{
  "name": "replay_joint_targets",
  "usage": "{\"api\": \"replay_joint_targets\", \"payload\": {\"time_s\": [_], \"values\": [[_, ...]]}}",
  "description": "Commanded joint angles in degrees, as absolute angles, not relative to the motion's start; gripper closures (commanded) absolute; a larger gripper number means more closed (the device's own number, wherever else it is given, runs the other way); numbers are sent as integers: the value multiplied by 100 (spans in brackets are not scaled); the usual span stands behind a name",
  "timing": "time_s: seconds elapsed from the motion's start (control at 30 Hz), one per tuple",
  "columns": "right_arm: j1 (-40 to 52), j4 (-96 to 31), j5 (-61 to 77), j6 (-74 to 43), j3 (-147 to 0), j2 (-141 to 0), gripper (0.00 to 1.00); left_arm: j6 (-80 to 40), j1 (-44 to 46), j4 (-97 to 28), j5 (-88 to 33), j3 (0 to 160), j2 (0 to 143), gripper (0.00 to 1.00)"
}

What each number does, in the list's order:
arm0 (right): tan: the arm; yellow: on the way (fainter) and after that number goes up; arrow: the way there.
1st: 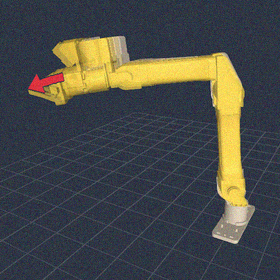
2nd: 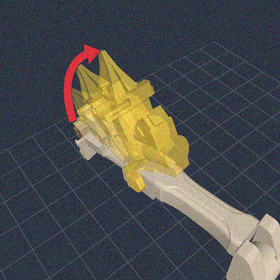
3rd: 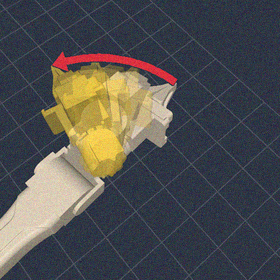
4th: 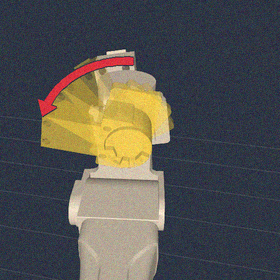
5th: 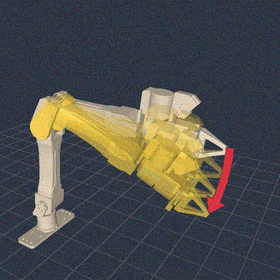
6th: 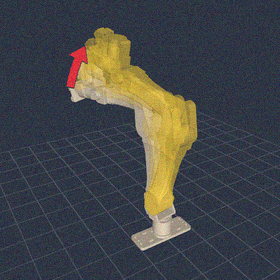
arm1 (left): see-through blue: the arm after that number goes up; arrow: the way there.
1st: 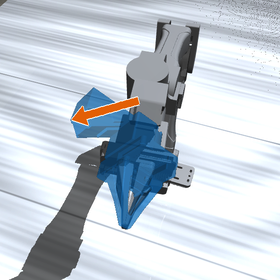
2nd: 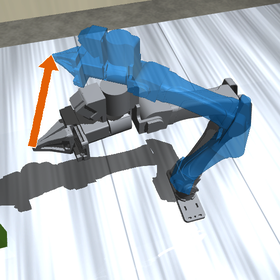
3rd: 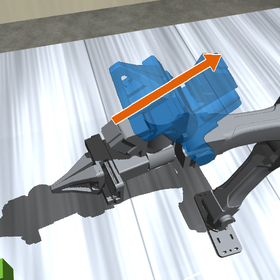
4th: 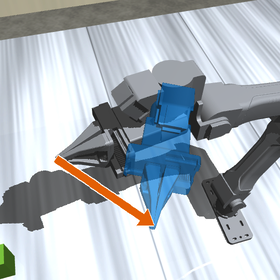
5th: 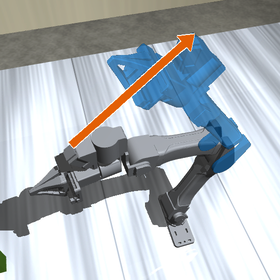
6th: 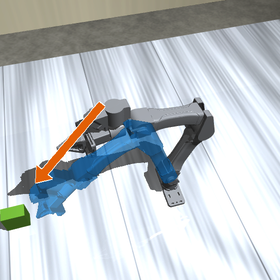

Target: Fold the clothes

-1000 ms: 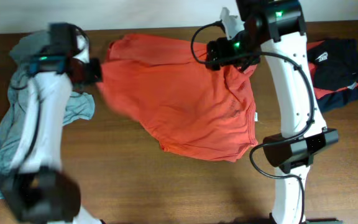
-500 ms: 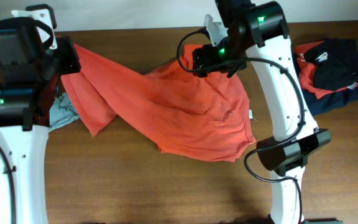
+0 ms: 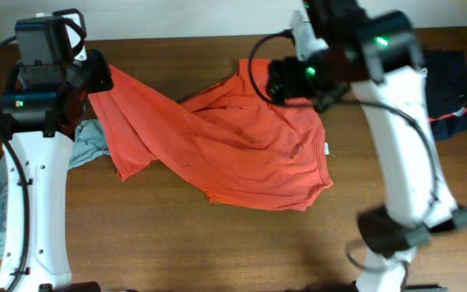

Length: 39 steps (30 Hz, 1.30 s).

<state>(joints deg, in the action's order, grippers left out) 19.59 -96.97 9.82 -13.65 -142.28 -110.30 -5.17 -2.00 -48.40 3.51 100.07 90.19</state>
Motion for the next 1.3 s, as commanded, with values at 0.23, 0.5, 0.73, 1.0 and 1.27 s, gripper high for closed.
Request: {"api": "replay_joint_targets", "payload": {"time_s": [0.23, 0.5, 0.73, 1.0, 1.27], "values": [[2060, -9424, 644, -2473, -10492, -9472, 15, -421, -202, -4794, 458, 10049, 9006, 99], [2471, -8652, 954, -3028, -8453, -9240, 15, -423, -202, -4705, 456, 10049, 9083, 99], [2659, -7487, 1070, -3686, -6873, -9238, 19, -423, -202, -4668, 436, 10049, 9308, 99], [2418, -5793, 980, -4147, -5618, -9238, 36, -423, -202, -4591, 338, 10049, 9478, 100], [2062, -5306, 196, -4362, -5183, -9240, 44, -423, -202, -4567, 320, 10049, 9483, 99]]}}
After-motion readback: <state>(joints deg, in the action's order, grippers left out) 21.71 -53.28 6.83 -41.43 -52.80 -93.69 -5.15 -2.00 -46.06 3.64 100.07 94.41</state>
